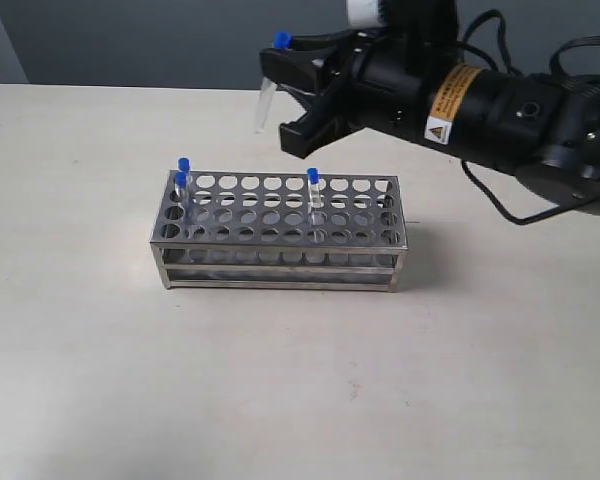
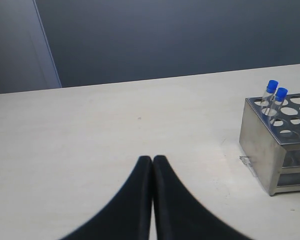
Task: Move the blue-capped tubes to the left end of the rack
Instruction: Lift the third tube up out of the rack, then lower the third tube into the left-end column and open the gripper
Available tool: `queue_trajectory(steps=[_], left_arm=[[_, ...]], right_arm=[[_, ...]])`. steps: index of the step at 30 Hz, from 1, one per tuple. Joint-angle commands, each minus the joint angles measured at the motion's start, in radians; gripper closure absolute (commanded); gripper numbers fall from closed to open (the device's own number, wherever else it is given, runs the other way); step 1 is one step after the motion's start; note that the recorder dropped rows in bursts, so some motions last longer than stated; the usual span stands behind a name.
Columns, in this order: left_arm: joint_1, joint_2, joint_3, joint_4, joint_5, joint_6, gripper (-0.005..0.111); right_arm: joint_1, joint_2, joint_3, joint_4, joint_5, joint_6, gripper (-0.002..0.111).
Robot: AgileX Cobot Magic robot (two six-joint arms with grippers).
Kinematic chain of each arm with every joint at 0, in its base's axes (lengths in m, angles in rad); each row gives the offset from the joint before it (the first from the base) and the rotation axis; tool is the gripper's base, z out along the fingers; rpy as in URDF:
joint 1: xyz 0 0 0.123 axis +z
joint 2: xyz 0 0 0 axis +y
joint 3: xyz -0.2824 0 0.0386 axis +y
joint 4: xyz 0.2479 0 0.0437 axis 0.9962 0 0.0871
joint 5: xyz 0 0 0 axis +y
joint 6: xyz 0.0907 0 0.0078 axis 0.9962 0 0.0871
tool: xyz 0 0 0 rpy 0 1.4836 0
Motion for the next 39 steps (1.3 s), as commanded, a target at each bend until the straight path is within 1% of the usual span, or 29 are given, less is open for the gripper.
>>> queue_trajectory(steps=[1,6,10,15,23,31,33,35,36,37,38,39], left_arm=[[-0.004,-0.005,-0.003,0.0,-0.002,0.0,0.106],[-0.004,-0.005,-0.003,0.0,-0.002,0.0,0.106],[-0.004,-0.005,-0.003,0.0,-0.002,0.0,0.106],[-0.004,-0.005,-0.003,0.0,-0.002,0.0,0.106],[-0.004,-0.005,-0.003,0.0,-0.002,0.0,0.106],[-0.004,-0.005,-0.003,0.0,-0.002,0.0,0.106],[-0.004,-0.005,-0.003,0.0,-0.002,0.0,0.106],[-0.004,-0.005,-0.003,0.0,-0.002,0.0,0.106],[-0.004,-0.005,-0.003,0.0,-0.002,0.0,0.106],[-0.004,-0.005,-0.003,0.0,-0.002,0.0,0.106],[-0.004,-0.005,-0.003,0.0,-0.002,0.0,0.106],[-0.004,-0.005,-0.003,0.0,-0.002,0.0,0.106]], right_arm=[[0.082,0.067,-0.061,-0.02,0.042,0.003,0.109],[0.146,0.183,-0.145,-0.022,0.044,0.003,0.109],[0.163,0.259,-0.208,-0.024,0.053,0.003,0.109],[0.169,0.323,-0.254,-0.06,0.082,0.005,0.109],[0.17,0.401,-0.258,-0.068,0.092,0.011,0.109],[0.17,0.446,-0.27,-0.062,0.082,0.011,0.109],[0.17,0.467,-0.298,-0.095,0.067,0.011,0.109],[0.17,0.491,-0.325,-0.107,0.047,0.012,0.099],[0.17,0.5,-0.338,-0.109,0.044,0.016,0.09],[0.17,0.504,-0.342,-0.109,0.044,0.018,0.084],[0.17,0.504,-0.344,-0.109,0.044,0.018,0.075],[0.17,0.504,-0.344,-0.109,0.044,0.018,0.071]])
